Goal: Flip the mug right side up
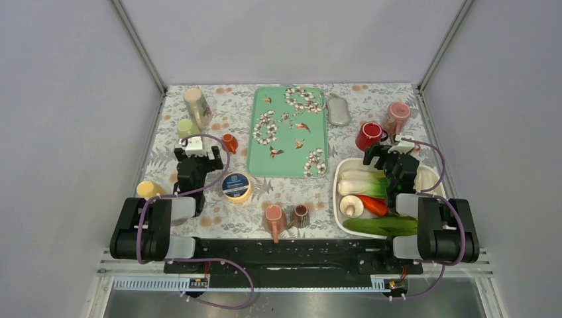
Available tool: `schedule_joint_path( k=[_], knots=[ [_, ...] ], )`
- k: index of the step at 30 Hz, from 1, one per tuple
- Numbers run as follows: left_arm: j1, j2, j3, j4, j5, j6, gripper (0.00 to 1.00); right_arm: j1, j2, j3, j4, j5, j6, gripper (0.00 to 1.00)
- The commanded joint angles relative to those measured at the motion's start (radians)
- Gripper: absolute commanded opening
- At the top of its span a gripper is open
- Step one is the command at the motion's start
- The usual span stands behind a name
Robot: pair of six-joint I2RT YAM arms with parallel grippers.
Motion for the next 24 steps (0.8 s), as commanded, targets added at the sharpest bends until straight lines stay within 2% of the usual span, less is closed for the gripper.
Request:
schedule_joint_path(
  k=[1,8,11,14,16,19,21,24],
  knots=[
    [0.005,-0.006,0.015,0.076,0.014,-0.015,0.99,-0.001,0.003,-0.002,0.051,0.022,-0.01,0.99],
    [0.005,-0.006,0.016,0.076,0.019,-0.014,0.99,0.0,0.002,-0.007,0.06,0.015,-0.011,0.99],
    [0.007,-0.052,0.05,-0.021,0.118,0.018,0.99,-0.001,-0.002,-0.007,0.062,-0.018,-0.021,0.99],
    [0.008,-0.139,0.209,-0.36,0.225,0.072,0.99,-0.001,-0.031,-0.01,0.045,-0.023,-0.022,0.99],
    [0.008,-0.159,0.279,-0.489,0.307,0.153,0.99,-0.001,-0.059,-0.011,0.024,-0.02,-0.02,0.99],
    [0.006,-0.17,0.397,-0.762,0.458,0.411,0.97,-0.001,-0.096,-0.015,0.001,-0.064,-0.035,0.99],
    [0.005,-0.169,0.51,-1.025,0.557,0.614,0.95,-0.001,-0.126,-0.005,-0.04,-0.106,-0.055,0.99],
    [-0.011,-0.171,0.686,-1.42,0.672,0.821,0.9,-0.001,-0.173,0.021,-0.128,-0.146,-0.067,0.99]
  ],
)
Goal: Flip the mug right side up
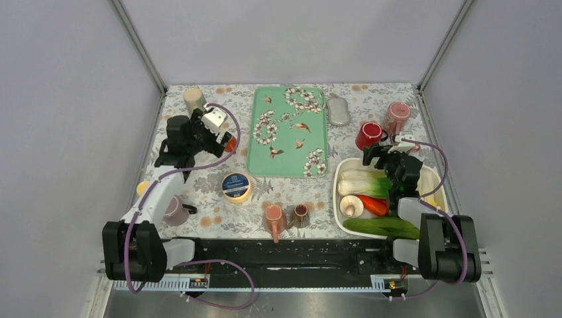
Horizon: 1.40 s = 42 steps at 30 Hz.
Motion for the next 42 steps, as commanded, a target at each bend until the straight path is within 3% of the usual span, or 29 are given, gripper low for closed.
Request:
schedule_joint_path(
  k=[1,6,8,10,13,16,21,26,30,36,42],
  knots=[
    [-0.03,-0.026,0.234,-0.706,0.273,0.435,0.89,-0.001,-0.07,0.035,-0.1,-0.084,-0.041,0.99],
    [-0.24,-0.146,0.344,-1.086,0.349,0.683,0.86,-0.001,-0.043,0.053,-0.114,-0.096,-0.042,0.99],
    [-0.312,-0.131,0.426,-1.292,0.441,0.824,0.86,0.0,-0.028,0.064,-0.121,-0.102,-0.043,0.99],
    [-0.4,-0.116,0.492,-1.386,0.477,0.859,0.85,0.0,-0.015,0.072,-0.132,-0.106,-0.043,0.99],
    [-0.632,-0.12,0.489,-1.355,0.36,0.826,0.85,0.001,-0.002,0.084,-0.142,-0.11,-0.042,0.99],
    [-0.949,-0.084,0.455,-1.284,0.126,0.714,0.83,0.001,0.004,0.089,-0.149,-0.111,-0.042,0.99],
    [-1.221,-0.024,0.319,-1.147,-0.1,0.726,0.76,0.001,0.001,0.084,-0.142,-0.109,-0.042,0.99],
    [-1.295,0.051,0.237,-0.993,-0.209,0.771,0.63,0.001,0.004,0.087,-0.145,-0.107,-0.041,0.99],
    [-1.313,0.098,0.197,-0.889,-0.249,0.783,0.63,0.001,0.007,0.09,-0.147,-0.111,-0.042,0.99],
    [-1.318,0.147,0.179,-0.871,-0.249,0.793,0.62,0.001,0.012,0.096,-0.153,-0.112,-0.043,0.99],
    [-1.313,0.183,0.109,-0.802,-0.384,0.81,0.53,0.001,0.011,0.096,-0.152,-0.11,-0.042,0.99]
  ],
)
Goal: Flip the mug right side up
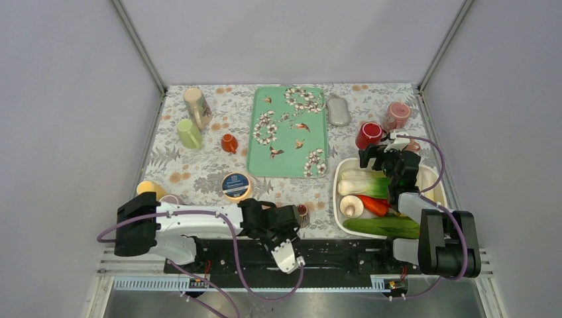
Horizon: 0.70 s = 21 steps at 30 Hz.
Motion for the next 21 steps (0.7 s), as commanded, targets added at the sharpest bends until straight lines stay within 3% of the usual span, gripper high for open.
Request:
schedule_joint_path(
  k=[1,5,11,15,21],
  knots=[
    [0.004,0.022,-0.036,0.068,-0.109,0.026,0.53,0.001,0.003,0.04,0.013,-0.012,-0.014,0.99],
    [0.015,0.021,-0.055,0.115,-0.131,0.022,0.5,0.001,0.004,0.038,0.013,-0.011,-0.013,0.99],
    [0.047,0.049,-0.051,0.117,-0.175,-0.014,0.31,0.001,0.004,0.039,0.013,-0.01,-0.014,0.99],
    [0.061,0.038,-0.04,0.099,-0.198,-0.038,0.01,0.001,0.003,0.04,0.013,-0.011,-0.014,0.99],
    [0.145,0.002,0.037,0.099,-0.176,-0.157,0.0,0.001,0.0,0.035,0.017,-0.014,-0.013,0.99]
  ],
)
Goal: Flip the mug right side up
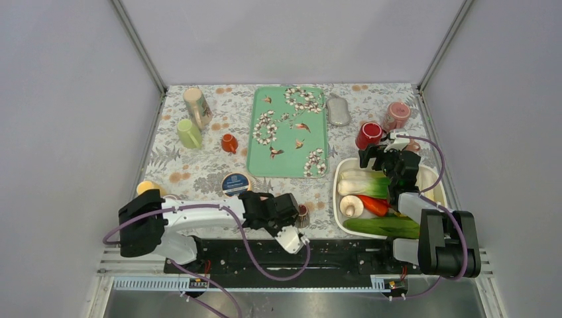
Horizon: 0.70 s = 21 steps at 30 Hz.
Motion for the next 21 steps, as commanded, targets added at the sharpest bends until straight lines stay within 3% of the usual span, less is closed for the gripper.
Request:
schedule_joint_path(
  k=[1,8,15,17,21],
  knots=[
    [0.075,-0.049,0.1,0.003,-0.002,-0.126,0.0,0.001,-0.003,0.035,0.013,-0.014,-0.01,0.99],
    [0.273,-0.164,0.153,0.038,0.195,-0.313,0.0,0.001,-0.073,0.089,-0.132,-0.051,-0.006,0.99],
    [0.424,-0.228,0.132,0.189,0.22,-0.511,0.0,0.009,-0.128,0.163,-0.191,-0.163,0.178,0.99],
    [0.476,-0.234,0.143,0.24,0.244,-0.587,0.0,0.047,-0.143,0.232,-0.3,-0.17,0.202,0.99],
    [0.583,-0.241,0.187,0.308,0.312,-0.743,0.0,0.243,-0.178,0.335,-0.449,-0.11,0.156,0.99]
  ],
)
